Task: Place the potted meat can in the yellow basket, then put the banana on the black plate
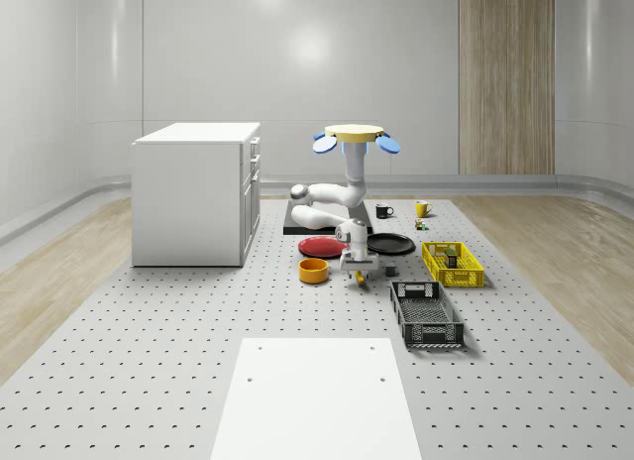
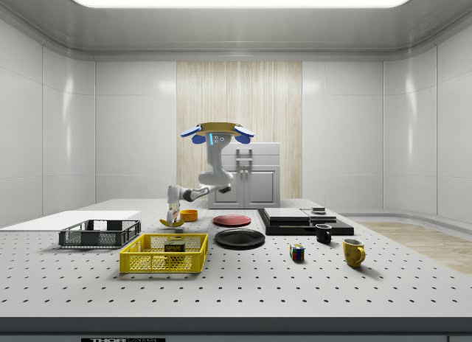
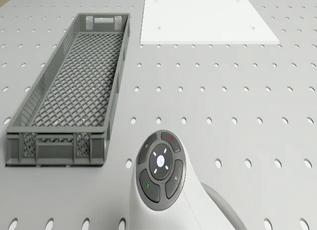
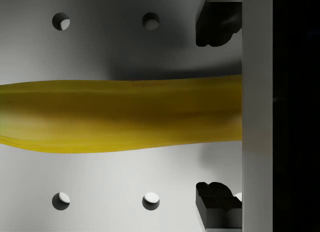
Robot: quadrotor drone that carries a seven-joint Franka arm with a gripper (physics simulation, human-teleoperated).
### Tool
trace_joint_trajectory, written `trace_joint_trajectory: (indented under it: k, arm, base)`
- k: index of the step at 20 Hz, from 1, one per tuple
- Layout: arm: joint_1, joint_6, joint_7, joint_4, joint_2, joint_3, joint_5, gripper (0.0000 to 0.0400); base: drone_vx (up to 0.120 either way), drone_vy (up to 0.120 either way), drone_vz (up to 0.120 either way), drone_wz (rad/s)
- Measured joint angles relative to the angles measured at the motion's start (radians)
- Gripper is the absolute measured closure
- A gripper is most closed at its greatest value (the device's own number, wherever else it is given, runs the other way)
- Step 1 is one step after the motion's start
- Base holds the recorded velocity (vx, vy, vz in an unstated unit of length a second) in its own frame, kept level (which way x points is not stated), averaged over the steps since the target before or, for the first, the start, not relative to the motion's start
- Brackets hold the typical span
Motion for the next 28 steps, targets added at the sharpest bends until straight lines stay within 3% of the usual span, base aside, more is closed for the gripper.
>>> trace_joint_trajectory:
  k: [8, 11, 15, 21, 28]
  arm:
    - [0.000, 0.000, -0.004, 0.007, 0.010, -0.018, -0.020, 0.0000]
    - [0.001, -0.001, -0.005, 0.009, 0.013, -0.023, -0.026, 0.0121]
    - [0.003, -0.004, -0.007, 0.010, 0.018, -0.027, -0.030, 0.0200]
    - [0.009, -0.019, 0.001, 0.003, 0.024, -0.015, -0.026, 0.0202]
    - [0.028, -0.058, 0.004, -0.029, 0.026, 0.058, 0.039, 0.0199]
  base:
    - [0.000, 0.000, 0.000, 0.000]
    - [0.000, 0.000, 0.000, 0.000]
    - [0.000, 0.000, 0.000, 0.000]
    - [0.000, 0.000, 0.000, 0.000]
    - [0.000, 0.000, 0.114, 0.000]
